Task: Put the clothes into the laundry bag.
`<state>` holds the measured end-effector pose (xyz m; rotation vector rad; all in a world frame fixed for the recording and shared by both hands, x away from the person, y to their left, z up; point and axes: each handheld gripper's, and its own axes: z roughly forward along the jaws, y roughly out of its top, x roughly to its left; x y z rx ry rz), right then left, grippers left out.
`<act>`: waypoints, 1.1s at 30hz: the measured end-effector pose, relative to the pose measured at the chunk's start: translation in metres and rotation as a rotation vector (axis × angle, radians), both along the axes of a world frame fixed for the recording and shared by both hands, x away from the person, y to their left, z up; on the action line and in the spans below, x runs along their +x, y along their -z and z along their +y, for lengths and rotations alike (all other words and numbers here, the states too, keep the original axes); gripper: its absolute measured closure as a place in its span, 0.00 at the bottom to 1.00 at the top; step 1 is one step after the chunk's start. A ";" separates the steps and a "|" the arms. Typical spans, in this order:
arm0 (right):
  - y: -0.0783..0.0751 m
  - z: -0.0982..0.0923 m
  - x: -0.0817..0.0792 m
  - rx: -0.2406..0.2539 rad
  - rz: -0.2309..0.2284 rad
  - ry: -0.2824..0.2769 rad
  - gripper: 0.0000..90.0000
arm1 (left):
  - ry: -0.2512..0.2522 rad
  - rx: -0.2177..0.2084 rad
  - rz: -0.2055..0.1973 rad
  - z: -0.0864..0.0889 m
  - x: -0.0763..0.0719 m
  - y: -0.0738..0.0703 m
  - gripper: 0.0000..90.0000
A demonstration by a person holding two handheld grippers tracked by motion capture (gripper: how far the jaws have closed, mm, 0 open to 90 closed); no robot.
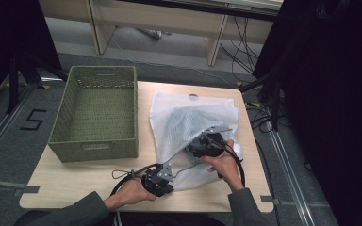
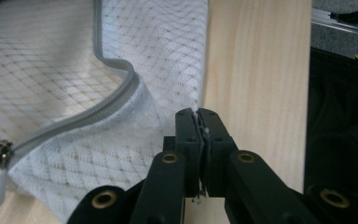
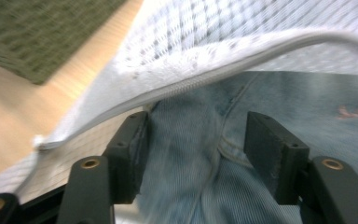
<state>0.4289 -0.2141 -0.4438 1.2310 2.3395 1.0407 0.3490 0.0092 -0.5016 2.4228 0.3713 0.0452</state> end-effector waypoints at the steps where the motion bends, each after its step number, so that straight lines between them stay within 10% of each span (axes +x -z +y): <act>1: -0.005 -0.002 -0.006 0.018 0.015 0.016 0.45 | 0.004 -0.004 -0.005 0.000 -0.001 -0.001 0.94; 11: 0.004 -0.016 -0.027 -0.005 0.025 -0.021 0.41 | -0.037 -0.082 -0.029 -0.029 0.005 0.001 0.54; 19: 0.011 -0.010 -0.028 0.020 0.027 -0.026 0.41 | -0.053 -0.022 -0.067 -0.030 0.009 0.003 0.96; 33: 0.022 0.014 -0.048 -0.128 0.049 -0.090 0.54 | -0.036 -0.011 -0.005 -0.018 -0.012 0.002 0.98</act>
